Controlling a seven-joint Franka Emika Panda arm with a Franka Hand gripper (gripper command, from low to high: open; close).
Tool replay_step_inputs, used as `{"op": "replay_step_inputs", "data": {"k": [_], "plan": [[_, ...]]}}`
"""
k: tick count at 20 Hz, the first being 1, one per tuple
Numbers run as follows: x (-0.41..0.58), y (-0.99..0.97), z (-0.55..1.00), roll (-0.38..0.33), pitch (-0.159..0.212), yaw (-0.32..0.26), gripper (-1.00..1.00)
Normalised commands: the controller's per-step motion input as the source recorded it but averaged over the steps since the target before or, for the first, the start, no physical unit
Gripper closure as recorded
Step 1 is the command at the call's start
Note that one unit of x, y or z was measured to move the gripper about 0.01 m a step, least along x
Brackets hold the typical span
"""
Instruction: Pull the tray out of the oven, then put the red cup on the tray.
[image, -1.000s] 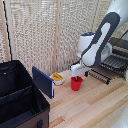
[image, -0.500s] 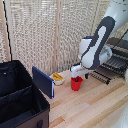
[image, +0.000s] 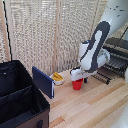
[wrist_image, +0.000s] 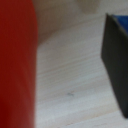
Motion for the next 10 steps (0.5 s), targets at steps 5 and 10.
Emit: {"op": "replay_step_inputs", "data": {"k": [5, 10], "plan": [[-0.005, 0.20, 0.01, -0.008, -0.018, -0.100, 1.00], [-0.004, 0.05, 0.11, 0.013, -0.018, -0.359, 1.00]]}}
